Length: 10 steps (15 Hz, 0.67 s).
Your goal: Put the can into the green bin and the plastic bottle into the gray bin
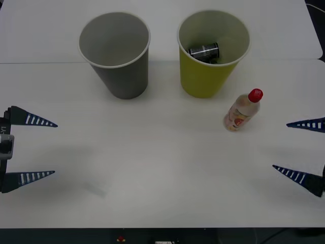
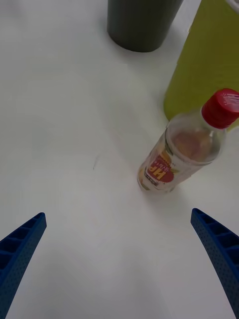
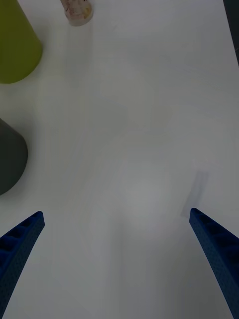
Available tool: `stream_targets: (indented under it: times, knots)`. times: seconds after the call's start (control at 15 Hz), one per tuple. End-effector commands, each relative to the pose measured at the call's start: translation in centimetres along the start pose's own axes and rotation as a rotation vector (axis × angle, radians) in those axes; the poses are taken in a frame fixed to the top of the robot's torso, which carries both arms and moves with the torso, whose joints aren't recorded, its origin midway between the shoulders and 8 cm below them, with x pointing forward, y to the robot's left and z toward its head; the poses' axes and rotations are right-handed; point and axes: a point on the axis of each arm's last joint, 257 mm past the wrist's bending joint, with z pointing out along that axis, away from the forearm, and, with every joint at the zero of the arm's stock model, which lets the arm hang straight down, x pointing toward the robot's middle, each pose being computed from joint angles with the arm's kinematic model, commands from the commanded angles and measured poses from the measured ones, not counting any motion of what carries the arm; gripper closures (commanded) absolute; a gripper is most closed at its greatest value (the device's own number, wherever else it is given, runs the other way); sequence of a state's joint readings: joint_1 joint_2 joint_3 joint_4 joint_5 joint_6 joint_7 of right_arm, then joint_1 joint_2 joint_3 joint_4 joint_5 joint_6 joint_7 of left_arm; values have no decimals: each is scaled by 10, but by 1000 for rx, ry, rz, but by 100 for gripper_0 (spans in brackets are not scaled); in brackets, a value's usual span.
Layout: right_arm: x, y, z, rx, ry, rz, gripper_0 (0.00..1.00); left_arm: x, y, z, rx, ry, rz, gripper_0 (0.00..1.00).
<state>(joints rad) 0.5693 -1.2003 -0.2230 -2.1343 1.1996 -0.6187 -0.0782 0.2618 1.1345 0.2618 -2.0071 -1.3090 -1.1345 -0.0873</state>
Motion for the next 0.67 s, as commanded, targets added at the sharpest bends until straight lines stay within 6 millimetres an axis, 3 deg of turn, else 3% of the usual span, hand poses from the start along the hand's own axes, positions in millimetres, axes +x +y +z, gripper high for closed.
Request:
stream_targets:
  times: [0.07,0.67]
  knots:
    - [2,9,11,82,-14,96,0,0,0,0,0,0,0,0]
    - [23,-8,21,326,-36,389,0,0,0,0,0,0,0,0]
